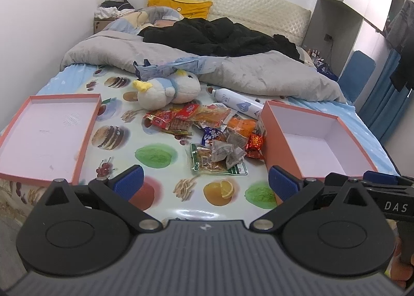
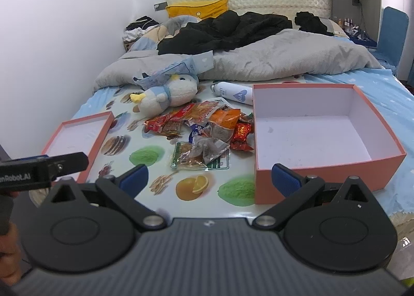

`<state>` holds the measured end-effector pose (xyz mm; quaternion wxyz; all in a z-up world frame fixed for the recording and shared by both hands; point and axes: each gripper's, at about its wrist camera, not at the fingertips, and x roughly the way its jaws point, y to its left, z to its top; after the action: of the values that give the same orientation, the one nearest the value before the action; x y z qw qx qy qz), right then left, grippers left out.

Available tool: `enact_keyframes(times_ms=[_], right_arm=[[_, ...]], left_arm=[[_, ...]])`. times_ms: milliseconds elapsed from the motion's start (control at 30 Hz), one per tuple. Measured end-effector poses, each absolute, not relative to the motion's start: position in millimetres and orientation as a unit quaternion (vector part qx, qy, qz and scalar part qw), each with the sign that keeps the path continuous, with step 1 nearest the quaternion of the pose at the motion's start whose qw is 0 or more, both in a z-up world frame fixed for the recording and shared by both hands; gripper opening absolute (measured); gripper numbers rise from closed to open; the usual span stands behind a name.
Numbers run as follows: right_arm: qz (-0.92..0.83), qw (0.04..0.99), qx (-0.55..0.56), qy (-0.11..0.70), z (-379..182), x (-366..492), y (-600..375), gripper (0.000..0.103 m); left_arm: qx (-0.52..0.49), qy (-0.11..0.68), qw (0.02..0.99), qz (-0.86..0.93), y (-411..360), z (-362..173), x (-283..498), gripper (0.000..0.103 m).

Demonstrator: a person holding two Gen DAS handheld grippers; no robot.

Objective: Organize snacks

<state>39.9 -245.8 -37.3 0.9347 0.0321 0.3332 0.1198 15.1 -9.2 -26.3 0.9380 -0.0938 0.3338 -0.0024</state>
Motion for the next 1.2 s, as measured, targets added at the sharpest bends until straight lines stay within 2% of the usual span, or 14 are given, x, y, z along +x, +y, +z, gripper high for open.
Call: enact_keyframes(times_ms=[700, 767, 867, 1200], right_arm=[[0.125, 0.924, 0.059, 0.357, -53, 36, -255, 0.103], [0.123, 0.921, 0.072, 0.362, -58, 39, -259, 0.097], [0.125, 0.917, 0.091, 0.367, -64, 41, -262, 0.095], [0.108, 0.922, 0.089, 0.362, -78, 55, -264, 0.094]], left_arm=[[-0.105, 0.354, 0.929, -0.006, -16, -42, 16, 0.103], [-0.098, 0.356, 0.929, -0.006, -19, -46, 19, 0.103], [-0.092, 0.361, 0.928, -0.010, -21, -50, 22, 0.103], [-0.107, 0.377, 0.920, -0.013, -18, -77, 43, 0.103]])
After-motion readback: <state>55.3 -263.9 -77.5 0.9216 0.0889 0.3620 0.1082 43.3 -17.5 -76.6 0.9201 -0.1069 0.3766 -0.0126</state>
